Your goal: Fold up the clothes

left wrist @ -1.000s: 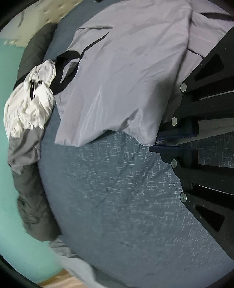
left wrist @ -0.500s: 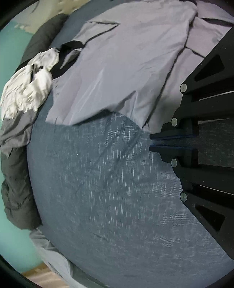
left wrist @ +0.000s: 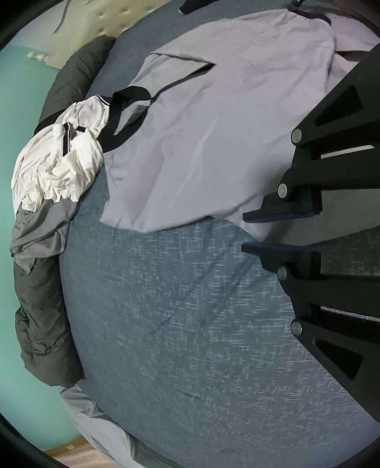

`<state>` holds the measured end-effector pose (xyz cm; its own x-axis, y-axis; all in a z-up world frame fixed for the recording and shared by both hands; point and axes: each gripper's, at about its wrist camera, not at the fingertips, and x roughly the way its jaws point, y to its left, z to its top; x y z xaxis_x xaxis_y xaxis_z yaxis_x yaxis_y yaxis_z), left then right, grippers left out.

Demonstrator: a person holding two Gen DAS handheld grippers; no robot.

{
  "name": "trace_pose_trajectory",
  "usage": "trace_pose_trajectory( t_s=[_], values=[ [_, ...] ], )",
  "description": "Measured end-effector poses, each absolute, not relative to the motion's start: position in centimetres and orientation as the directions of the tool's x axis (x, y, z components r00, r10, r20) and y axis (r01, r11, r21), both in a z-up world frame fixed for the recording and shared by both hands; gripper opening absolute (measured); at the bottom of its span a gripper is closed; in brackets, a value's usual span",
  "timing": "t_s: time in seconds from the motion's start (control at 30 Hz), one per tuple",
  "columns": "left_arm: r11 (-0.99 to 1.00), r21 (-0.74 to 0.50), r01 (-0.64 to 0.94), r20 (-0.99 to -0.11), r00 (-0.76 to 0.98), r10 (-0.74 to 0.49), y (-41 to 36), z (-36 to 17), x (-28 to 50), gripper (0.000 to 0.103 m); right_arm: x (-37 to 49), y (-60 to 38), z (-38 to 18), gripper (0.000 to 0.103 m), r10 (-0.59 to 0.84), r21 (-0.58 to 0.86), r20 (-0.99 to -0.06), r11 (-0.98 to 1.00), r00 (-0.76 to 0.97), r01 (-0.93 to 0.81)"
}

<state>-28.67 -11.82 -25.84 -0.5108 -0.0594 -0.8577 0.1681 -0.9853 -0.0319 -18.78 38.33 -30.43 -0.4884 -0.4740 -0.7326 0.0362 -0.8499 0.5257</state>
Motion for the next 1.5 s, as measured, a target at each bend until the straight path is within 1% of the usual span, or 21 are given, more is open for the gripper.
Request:
trace_pose_trajectory(
  t_s=[0.03,0.1,0.13,0.17,0.23,0.37,0.47,0.53,0.6,0.67,0.73,0.8,1.03,1.07,1.1,1.13,1.17,1.27,1.4,1.43,1.5],
  values=[
    [-0.984,-0.035,0.172,-0.854,-0.517,-0.06,-11.8,-25.4,-29.3,0.023,-18.8,38.7,-29.9,0.01,-0.468,0.531,-0.72,-0.847,-0.513,0.027],
    [-0.983,-0.05,0.177,-0.851,-0.522,-0.051,-12.0,-24.9,-30.5,0.029,-18.9,39.2,-29.0,0.022,-0.466,0.543,-0.689,-0.839,-0.555,0.029],
    [-0.982,-0.058,0.179,-0.851,-0.523,-0.045,-12.1,-24.7,-31.0,0.03,-19.0,39.5,-28.7,0.037,-0.469,0.553,-0.671,-0.833,-0.573,0.034],
    [-0.982,-0.061,0.18,-0.851,-0.523,-0.043,-12.1,-24.4,-31.5,0.03,-19.1,39.7,-28.4,0.042,-0.475,0.564,-0.653,-0.825,-0.59,0.04],
    [-0.982,-0.061,0.178,-0.851,-0.524,-0.042,-12.0,-24.1,-32.6,0.031,-19.7,39.7,-28.4,0.042,-0.49,0.577,-0.638,-0.815,-0.594,0.053],
    [-0.981,-0.071,0.18,-0.851,-0.524,-0.035,-12.1,-23.9,-35.3,0.037,-20.8,38.1,-30.4,0.043,-0.493,0.541,-0.696,-0.838,-0.521,0.07],
    [-0.98,-0.088,0.181,-0.851,-0.524,-0.02,-12.1,-23.8,-37.7,0.043,-21.0,36.5,-31.2,0.043,-0.525,0.539,-0.71,-0.834,-0.47,0.118],
    [-0.978,-0.091,0.187,-0.852,-0.523,-0.02,-12.3,-23.9,-39.4,0.046,-21.0,35.9,-31.5,0.043,-0.515,0.517,-0.725,-0.845,-0.457,0.132],
    [-0.976,-0.095,0.195,-0.855,-0.518,-0.02,-12.5,-24.2,-41.2,0.046,-21.0,35.6,-31.8,0.039,-0.507,0.502,-0.737,-0.853,-0.447,0.139],
    [-0.975,-0.086,0.204,-0.864,-0.502,-0.029,-12.6,-24.9,-43.1,0.046,-21.0,35.7,-32.2,0.027,-0.515,0.512,-0.736,-0.848,-0.44,0.135],
    [-0.976,-0.061,0.209,-0.872,-0.487,-0.05,-12.7,-25.5,-44.8,0.046,-20.9,35.5,-32.4,0.024,-0.521,0.513,-0.736,-0.846,-0.432,0.146],
    [-0.976,-0.035,0.215,-0.872,-0.483,-0.075,-12.9,-25.8,-46.4,0.046,-20.9,35.2,-32.5,0.022,-0.517,0.504,-0.742,-0.85,-0.426,0.152],
    [-0.976,-0.032,0.214,-0.883,-0.464,-0.073,-13.0,-27.9,-50.2,0.047,-21.1,35.5,-32.9,0.021,-0.519,0.505,-0.748,-0.849,-0.413,0.153],
    [-0.977,-0.031,0.213,-0.887,-0.457,-0.072,-13.0,-28.3,-50.6,0.044,-21.1,35.5,-32.9,0.021,-0.518,0.504,-0.748,-0.85,-0.414,0.154],
    [-0.977,-0.016,0.214,-0.887,-0.454,-0.085,-12.9,-28.6,-50.9,0.021,-21.0,35.5,-32.9,0.02,-0.517,0.502,-0.748,-0.851,-0.415,0.155],
    [-0.976,0.004,0.216,-0.886,-0.451,-0.103,-12.9,-28.8,-51.1,0.007,-21.0,35.6,-33.0,0.019,-0.516,0.502,-0.748,-0.851,-0.417,0.153],
    [-0.976,0.023,0.217,-0.885,-0.449,-0.121,-12.8,-29.0,-51.3,0.005,-21.0,35.6,-33.1,0.018,-0.515,0.502,-0.749,-0.852,-0.418,0.15],
    [-0.969,0.016,0.248,-0.874,-0.467,-0.134,-13.1,-29.0,-51.6,0.005,-21.0,35.8,-33.0,0.014,-0.511,0.499,-0.751,-0.854,-0.418,0.149],
    [-0.946,-0.054,0.321,-0.867,-0.484,-0.115,-14.4,-28.8,-51.7,0.005,-20.8,35.4,-33.0,0.012,-0.493,0.47,-0.772,-0.868,-0.403,0.16],
    [-0.937,-0.076,0.341,-0.862,-0.495,-0.11,-14.8,-28.6,-51.7,0.008,-20.9,35.4,-33.2,0.012,-0.491,0.47,-0.775,-0.869,-0.397,0.157],
    [-0.922,-0.107,0.373,-0.843,-0.526,-0.115,-15.3,-27.7,-51.3,0.008,-20.9,35.5,-33.5,0.011,-0.492,0.474,-0.78,-0.868,-0.388,0.148]
  ],
)
